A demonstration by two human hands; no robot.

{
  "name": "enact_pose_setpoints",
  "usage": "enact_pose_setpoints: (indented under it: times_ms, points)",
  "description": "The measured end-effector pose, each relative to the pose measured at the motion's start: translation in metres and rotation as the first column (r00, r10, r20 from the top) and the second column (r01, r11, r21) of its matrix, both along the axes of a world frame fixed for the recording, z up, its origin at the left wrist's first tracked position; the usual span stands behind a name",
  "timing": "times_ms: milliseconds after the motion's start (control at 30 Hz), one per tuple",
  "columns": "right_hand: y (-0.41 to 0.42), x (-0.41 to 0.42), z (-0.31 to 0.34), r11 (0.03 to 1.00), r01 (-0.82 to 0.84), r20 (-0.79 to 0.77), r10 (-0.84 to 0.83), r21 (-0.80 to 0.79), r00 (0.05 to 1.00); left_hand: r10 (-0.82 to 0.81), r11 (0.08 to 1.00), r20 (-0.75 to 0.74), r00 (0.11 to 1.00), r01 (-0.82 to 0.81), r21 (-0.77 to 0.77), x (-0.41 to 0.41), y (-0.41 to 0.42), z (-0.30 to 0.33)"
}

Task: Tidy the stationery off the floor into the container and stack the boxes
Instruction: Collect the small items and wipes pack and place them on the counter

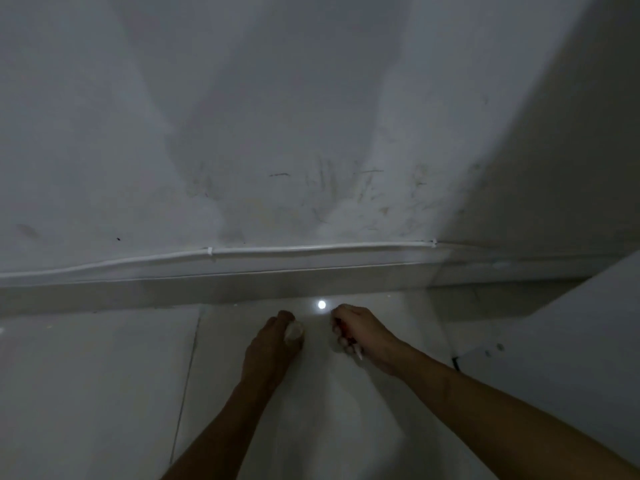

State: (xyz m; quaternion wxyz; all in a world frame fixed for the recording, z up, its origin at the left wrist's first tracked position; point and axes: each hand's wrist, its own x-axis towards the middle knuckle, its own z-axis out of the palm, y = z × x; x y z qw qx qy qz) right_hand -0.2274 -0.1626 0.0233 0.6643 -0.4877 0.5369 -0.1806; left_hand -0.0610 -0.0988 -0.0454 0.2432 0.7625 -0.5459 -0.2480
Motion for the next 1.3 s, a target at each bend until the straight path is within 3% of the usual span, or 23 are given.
enact_pose_setpoints:
  times_ms: [100, 233, 467, 600, 867, 1033, 1167, 1300]
  points:
    - [-0.004, 0.009, 0.031, 0.996, 0.084, 0.061, -0.083, -0.024, 0.995, 0.125, 0.96, -0.334, 0.934, -0.199, -0.195, -0.013, -0.005, 0.045]
    - [-0.003, 0.027, 0.104, 0.981, 0.163, 0.206, -0.181, 0.101, 0.962, 0.022, 0.934, -0.433, 0.901, -0.173, -0.314, -0.019, 0.0, 0.143]
    - [0.036, 0.06, 0.296, 0.944, 0.047, 0.448, -0.199, 0.327, 0.872, -0.062, 0.92, -0.433, 0.899, -0.117, -0.373, 0.009, 0.024, 0.366]
    - [0.053, 0.063, 0.39, 0.915, 0.021, 0.553, -0.262, 0.403, 0.791, -0.121, 0.927, -0.361, 0.924, -0.025, -0.374, 0.023, 0.035, 0.466]
    - [0.084, 0.048, 0.643, 0.95, -0.032, 0.642, -0.186, 0.311, 0.744, -0.294, 0.913, -0.355, 0.887, 0.152, -0.378, 0.04, 0.059, 0.717]
    - [0.107, 0.032, 0.761, 0.981, 0.055, 0.608, -0.157, 0.184, 0.779, -0.307, 0.946, -0.546, 0.78, 0.185, -0.268, 0.042, 0.077, 0.811]
    - [0.122, 0.017, 0.815, 0.956, 0.098, 0.593, -0.249, 0.275, 0.766, -0.363, 0.932, -0.528, 0.768, 0.3, -0.204, 0.025, 0.088, 0.857]
    - [0.131, -0.013, 0.839, 0.957, 0.203, 0.492, -0.28, 0.206, 0.824, -0.43, 0.903, -0.487, 0.76, 0.371, -0.218, -0.012, 0.088, 0.895]
